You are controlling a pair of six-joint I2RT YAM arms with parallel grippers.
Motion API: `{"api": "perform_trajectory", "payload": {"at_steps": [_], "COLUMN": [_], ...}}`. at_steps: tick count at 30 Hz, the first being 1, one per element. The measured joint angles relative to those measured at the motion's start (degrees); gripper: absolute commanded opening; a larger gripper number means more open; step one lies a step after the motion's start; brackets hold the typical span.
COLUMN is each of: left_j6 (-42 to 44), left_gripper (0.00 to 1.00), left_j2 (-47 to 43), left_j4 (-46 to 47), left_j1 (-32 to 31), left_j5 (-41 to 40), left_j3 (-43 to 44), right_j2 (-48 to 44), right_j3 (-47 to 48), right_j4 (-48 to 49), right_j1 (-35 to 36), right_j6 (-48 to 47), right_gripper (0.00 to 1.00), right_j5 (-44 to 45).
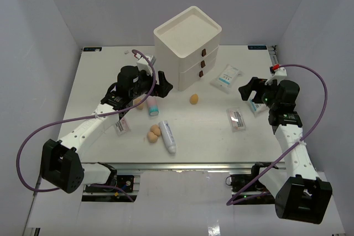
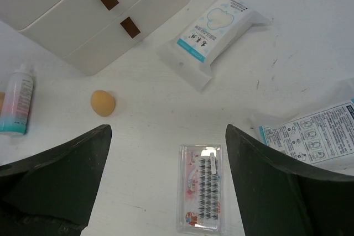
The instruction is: Organize the makeup
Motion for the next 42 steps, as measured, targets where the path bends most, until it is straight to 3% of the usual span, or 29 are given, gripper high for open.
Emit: {"api": "perform_trajectory", "payload": {"at_steps": [5, 13, 18, 21, 31, 42], "left_j6": [0.02, 0.02, 0.14, 0.18, 0.45, 0.64], "left_gripper": [0.98, 0.98, 0.98, 0.98, 0.98, 0.98], "left_j2": [0.00, 0.00, 0.00, 0.00, -0.02, -0.02], "left_j4": [0.00, 0.00, -0.01, -0.02, -0.06, -0.04], "left_j1": [0.00, 0.00, 0.00, 0.00, 0.00, 0.00], "left_j5": [0.00, -0.02, -0.04, -0.15, -0.44, -0.44], "left_j3": [0.00, 0.00, 0.00, 0.00, 0.00, 0.00], "right_j2": [0.11, 0.05, 5.84, 14.97, 38.89, 51.48], "right_j3": [-0.49, -4.80, -0.78, 8.95, 38.98, 51.07], "right_j4": [0.56, 0.28, -1.85, -4.41, -4.65, -4.87], "right_j1": [-0.36, -0.92, 0.19, 3.25, 15.91, 17.02], "right_j6": [-3.81, -21.61, -27.24, -28.22, -19.79, -16.69], "right_gripper": [0.90, 0.93, 0.99, 0.95, 0.98, 0.88], "right_j5": [-2.88, -21.81, -26.70, -25.75, -12.88, -10.72]}}
